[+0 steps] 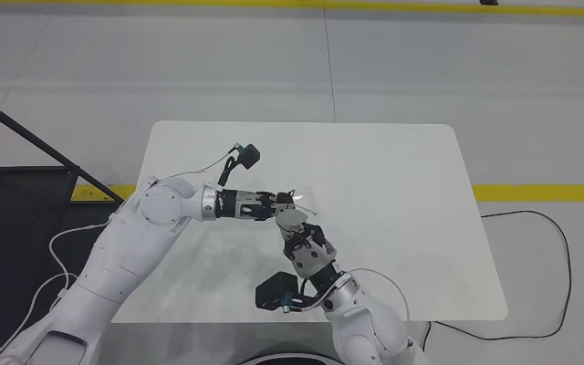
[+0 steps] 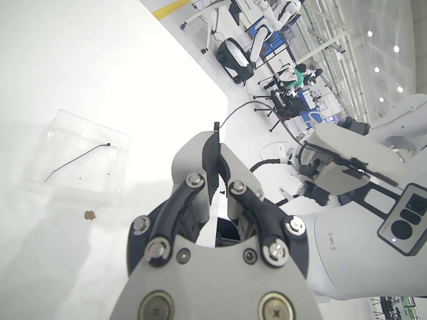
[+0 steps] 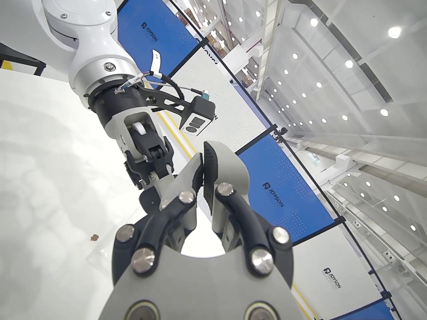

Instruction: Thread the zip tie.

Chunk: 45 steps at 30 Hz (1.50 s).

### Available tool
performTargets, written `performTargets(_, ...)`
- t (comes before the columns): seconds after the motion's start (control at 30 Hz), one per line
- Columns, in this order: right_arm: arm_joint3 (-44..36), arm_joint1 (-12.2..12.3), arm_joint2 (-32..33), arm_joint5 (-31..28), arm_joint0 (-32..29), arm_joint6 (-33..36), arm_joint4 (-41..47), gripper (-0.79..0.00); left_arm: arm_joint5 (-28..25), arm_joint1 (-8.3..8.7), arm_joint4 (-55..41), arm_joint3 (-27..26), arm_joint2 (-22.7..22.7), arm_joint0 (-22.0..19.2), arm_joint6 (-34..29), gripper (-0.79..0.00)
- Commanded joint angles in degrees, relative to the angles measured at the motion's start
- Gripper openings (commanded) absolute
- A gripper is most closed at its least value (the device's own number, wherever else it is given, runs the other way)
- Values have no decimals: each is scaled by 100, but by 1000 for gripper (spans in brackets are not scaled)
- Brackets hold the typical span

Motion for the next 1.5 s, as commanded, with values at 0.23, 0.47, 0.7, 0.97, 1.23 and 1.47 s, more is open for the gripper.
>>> performTargets(0.23, -23, -9, 39, 254, -49, -120, 140, -785, 10, -3, -4, 8, -1, -1, -10, -785)
performTargets(0.47, -16, -13, 56, 312, -62, -164, 175, -785, 5, -5, -23, 22, 1, -3, -31, -785)
performTargets(0.7, -6, -22, 53, 367, -58, -181, 202, -785, 2, -8, -18, 37, 6, -12, -45, -785)
performTargets(0.97, -7, -28, 59, 392, -63, -206, 219, -785, -16, -13, -31, 65, 9, -21, -43, -785)
performTargets(1.23, -4, -33, 65, 429, -72, -244, 241, -785, -22, -15, -33, 74, 8, -23, -48, -785)
performTargets(1.47, 23, -24, 67, 174, -57, -189, 155, -785, -36, -18, -29, 76, 8, -24, -44, -785)
